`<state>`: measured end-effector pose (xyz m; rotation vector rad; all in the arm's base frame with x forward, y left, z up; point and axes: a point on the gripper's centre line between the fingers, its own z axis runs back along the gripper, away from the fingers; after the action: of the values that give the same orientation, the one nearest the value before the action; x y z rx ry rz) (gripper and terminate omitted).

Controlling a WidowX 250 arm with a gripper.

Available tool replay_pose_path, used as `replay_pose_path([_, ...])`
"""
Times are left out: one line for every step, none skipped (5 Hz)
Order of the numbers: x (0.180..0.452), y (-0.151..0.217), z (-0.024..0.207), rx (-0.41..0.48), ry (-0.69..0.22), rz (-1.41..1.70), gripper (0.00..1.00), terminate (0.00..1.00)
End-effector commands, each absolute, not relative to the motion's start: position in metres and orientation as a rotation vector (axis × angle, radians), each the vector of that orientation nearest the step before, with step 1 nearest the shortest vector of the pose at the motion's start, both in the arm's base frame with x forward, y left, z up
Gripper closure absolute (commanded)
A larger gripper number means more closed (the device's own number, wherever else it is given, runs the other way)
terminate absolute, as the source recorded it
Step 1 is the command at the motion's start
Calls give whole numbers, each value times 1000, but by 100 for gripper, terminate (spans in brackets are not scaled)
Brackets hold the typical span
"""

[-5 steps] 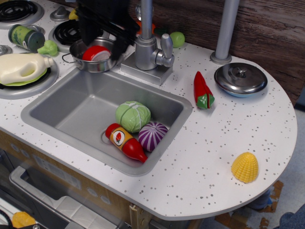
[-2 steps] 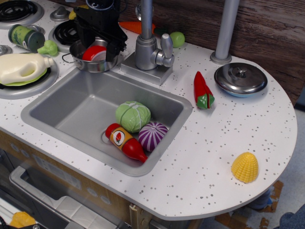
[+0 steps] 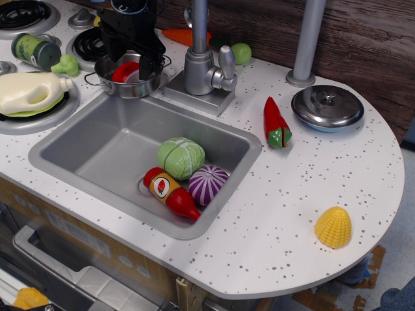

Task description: Take sushi out of pan

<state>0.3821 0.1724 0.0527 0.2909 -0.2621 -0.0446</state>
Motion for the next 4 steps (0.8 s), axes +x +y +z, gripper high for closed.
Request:
replay_pose_path([395,194,64,309,-320,-81,0,0])
replay_pose_path([398,204,56,291,-322,-93,0,0])
replay_pose_path([399,211,49,269,-332,-99,0,0])
replay_pose_path([402,212,41,244,-336,-88,0,0])
